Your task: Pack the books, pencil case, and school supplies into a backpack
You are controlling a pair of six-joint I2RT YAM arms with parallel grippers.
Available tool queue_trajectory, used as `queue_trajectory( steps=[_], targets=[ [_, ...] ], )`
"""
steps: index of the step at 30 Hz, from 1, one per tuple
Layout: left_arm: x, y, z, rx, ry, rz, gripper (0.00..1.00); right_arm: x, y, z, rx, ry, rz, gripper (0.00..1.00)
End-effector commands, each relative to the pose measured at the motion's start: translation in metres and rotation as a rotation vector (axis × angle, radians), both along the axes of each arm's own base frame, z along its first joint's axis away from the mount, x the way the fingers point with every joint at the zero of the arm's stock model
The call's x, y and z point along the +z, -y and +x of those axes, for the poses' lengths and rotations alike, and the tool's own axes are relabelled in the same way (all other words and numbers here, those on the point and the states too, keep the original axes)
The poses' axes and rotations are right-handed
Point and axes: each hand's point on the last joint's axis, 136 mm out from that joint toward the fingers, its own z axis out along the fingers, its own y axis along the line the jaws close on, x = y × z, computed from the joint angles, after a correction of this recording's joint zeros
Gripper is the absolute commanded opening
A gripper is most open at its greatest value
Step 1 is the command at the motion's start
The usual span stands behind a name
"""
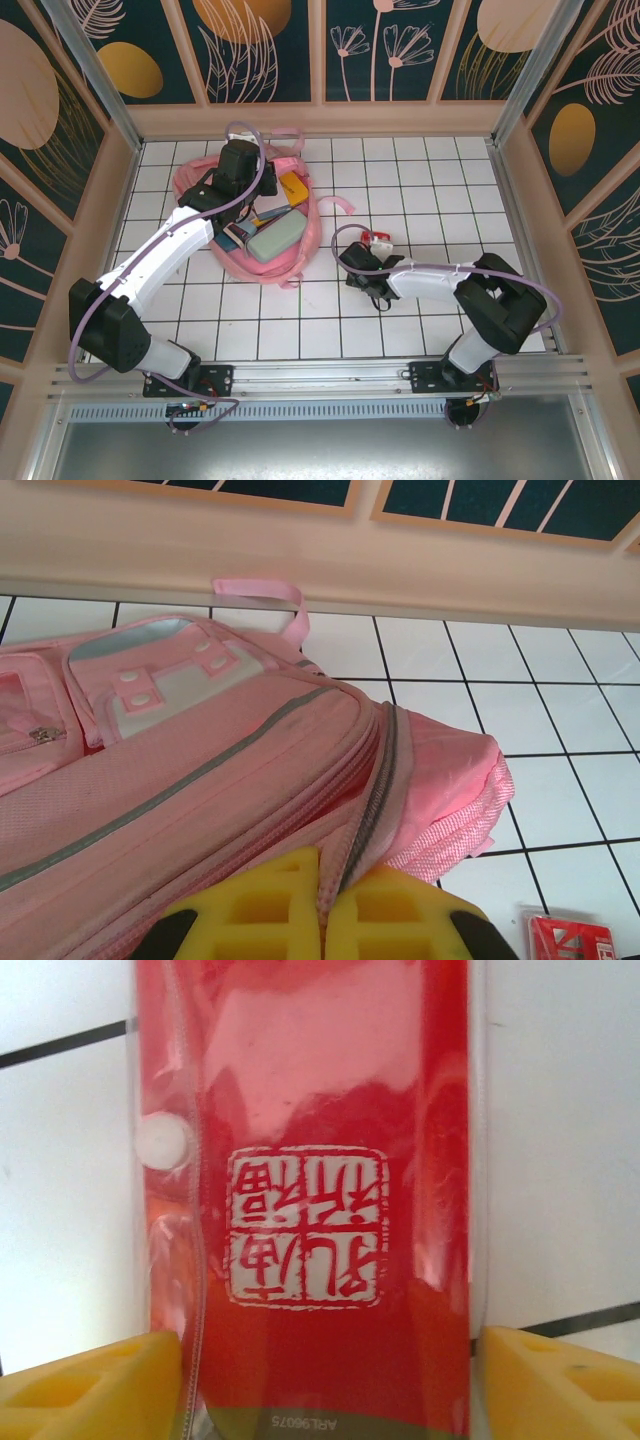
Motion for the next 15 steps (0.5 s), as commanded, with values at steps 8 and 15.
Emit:
queue_trajectory(
  steps=[8, 15],
  targets=[
    [0.0355, 0.0026, 0.0077, 0.006, 0.114, -0.086, 0.00, -0.0036, -0.0047, -0.0050, 0.011, -0.011, 0.064, 0.48],
    [0.0368, 0.0027, 0.0073, 0.004, 0.117, -0.088, 0.00, -0.0049, -0.0035, -0.0054, 0.010, -0.008, 0.063, 0.30]
  ],
)
